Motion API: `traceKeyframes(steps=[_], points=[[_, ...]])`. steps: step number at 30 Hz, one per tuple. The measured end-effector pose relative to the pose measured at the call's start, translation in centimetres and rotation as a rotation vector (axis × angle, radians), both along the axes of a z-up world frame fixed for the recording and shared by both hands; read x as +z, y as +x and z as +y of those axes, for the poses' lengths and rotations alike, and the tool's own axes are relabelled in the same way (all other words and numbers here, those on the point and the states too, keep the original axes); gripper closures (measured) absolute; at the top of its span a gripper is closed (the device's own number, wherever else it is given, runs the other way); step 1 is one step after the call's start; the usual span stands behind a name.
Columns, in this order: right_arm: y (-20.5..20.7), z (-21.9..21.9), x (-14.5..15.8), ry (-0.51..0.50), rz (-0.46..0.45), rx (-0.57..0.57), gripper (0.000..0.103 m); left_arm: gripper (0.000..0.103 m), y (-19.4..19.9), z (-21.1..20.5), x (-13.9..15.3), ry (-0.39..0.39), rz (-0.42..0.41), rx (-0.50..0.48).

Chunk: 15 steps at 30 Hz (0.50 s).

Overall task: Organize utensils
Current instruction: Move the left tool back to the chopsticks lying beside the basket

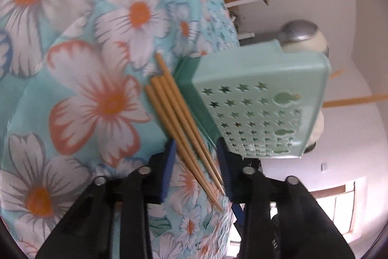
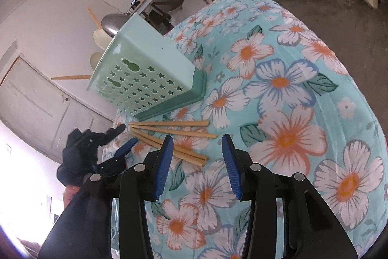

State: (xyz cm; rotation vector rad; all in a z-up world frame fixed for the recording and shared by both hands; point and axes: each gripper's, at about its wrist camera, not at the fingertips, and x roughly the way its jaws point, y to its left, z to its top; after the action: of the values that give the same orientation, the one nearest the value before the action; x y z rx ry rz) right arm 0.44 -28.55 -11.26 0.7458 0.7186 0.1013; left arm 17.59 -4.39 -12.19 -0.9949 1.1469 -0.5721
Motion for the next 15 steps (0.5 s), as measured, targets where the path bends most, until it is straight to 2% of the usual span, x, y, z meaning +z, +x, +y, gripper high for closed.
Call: traceKeyframes(steps=[6, 11, 15], points=[[0.6, 0.0, -0.4, 0.018, 0.000, 0.006, 0.062, 0.094, 0.3, 0.0, -1.3, -0.008, 0.060, 0.049], [0.6, 0.0, -0.5, 0.026, 0.001, 0.008, 0.062, 0.095, 0.4, 0.4, -1.5, -0.010, 0.079, 0.070], [0.4, -0.1, -0.4, 0.026, -0.005, 0.002, 0.062, 0.096, -0.4, 1.0, -1.6, -0.031, 0.129, 0.080]])
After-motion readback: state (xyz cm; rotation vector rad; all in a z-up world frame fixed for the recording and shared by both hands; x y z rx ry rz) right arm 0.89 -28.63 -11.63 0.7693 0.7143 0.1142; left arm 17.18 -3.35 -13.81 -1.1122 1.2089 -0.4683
